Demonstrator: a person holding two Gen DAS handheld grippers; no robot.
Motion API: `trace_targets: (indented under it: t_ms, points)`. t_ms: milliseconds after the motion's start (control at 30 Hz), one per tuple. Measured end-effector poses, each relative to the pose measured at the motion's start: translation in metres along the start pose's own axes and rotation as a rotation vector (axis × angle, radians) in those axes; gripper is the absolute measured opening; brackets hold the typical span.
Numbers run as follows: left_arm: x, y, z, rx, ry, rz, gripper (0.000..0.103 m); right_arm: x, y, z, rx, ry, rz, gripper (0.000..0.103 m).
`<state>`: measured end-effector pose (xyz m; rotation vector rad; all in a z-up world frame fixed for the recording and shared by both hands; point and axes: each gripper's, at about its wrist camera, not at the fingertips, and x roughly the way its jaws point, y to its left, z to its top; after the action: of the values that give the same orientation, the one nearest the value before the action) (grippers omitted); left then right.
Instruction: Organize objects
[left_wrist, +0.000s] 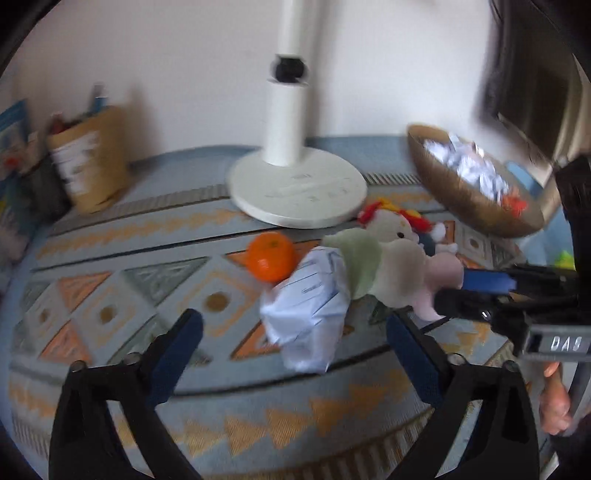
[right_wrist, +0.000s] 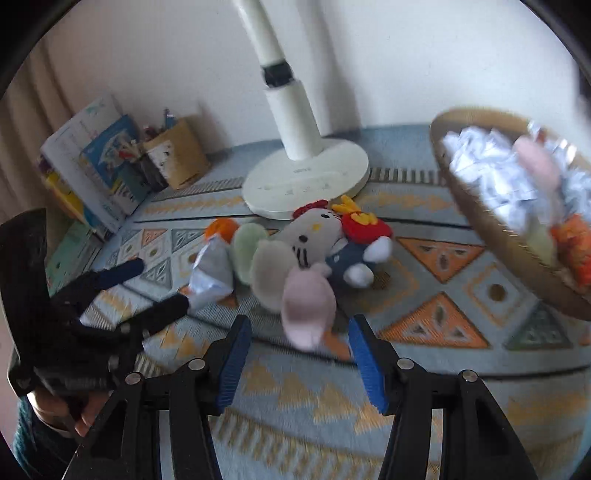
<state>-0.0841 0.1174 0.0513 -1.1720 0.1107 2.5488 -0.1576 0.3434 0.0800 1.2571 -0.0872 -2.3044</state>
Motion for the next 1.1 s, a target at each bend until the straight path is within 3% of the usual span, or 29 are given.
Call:
trace_targets:
  t_ms: [33,133,167,233,300,433,533,600,667,700,733,767,800,867,933,1100]
  points:
    - [0.004,-0.003,0.000,0.014,0.005,-0.013,0.086,0.006,-0.003,0.004,0.021,0.005,0.022,0.043]
    - [0.019,-0.010,0.001,0.045,0.047,-0.013,0.056,0.014,-0.006,0.007,0.045,0.028,0.067,0.026]
    - [0.023,-0.012,-0.002,0.048,0.075,-0.004,0.032,0.013,-0.006,0.006,0.051,0.030,0.071,0.026]
    - [0.020,-0.012,-0.004,0.045,0.064,0.006,0.017,0.007,-0.008,0.000,0.094,0.040,0.099,0.026]
    - [0.011,-0.009,-0.011,-0.023,0.072,-0.049,0.013,-0.001,-0.015,-0.007,0.160,0.048,0.139,0.026]
    - [-0.028,-0.011,-0.033,-0.068,0.037,-0.086,0.013,-0.030,-0.041,-0.037,0.364,0.077,0.257,0.026]
    - [-0.054,-0.014,-0.052,-0.092,0.048,-0.148,0.013,-0.049,-0.060,-0.068,0.480,0.087,0.277,0.027]
    - [-0.064,-0.018,-0.063,-0.082,0.068,-0.176,0.013,-0.052,-0.064,-0.084,0.490,0.121,0.256,0.027]
    - [-0.070,-0.022,-0.073,-0.051,0.085,-0.176,0.014,-0.052,-0.060,-0.095,0.408,0.186,0.229,0.027]
    - [-0.069,-0.023,-0.076,-0.033,0.097,-0.150,0.022,-0.055,-0.057,-0.098,0.367,0.181,0.218,0.029]
    - [-0.066,-0.024,-0.079,-0.015,0.114,-0.119,0.031,-0.061,-0.052,-0.099,0.286,0.170,0.168,0.038]
    - [-0.064,-0.024,-0.083,-0.001,0.137,-0.088,0.047,-0.065,-0.048,-0.100,0.233,0.164,0.124,0.044]
    - [-0.061,-0.023,-0.086,0.006,0.153,-0.062,0.067,-0.070,-0.044,-0.099,0.160,0.153,0.051,0.058]
    - [-0.059,-0.018,-0.094,-0.005,0.165,-0.016,0.087,-0.078,-0.041,-0.100,0.064,0.124,-0.022,0.063]
    - [-0.060,-0.011,-0.096,-0.021,0.155,-0.015,0.087,-0.082,-0.040,-0.100,0.002,0.129,-0.027,0.063]
    - [-0.067,0.003,-0.100,-0.097,0.135,-0.030,0.087,-0.077,-0.039,-0.093,-0.014,0.130,0.007,0.063]
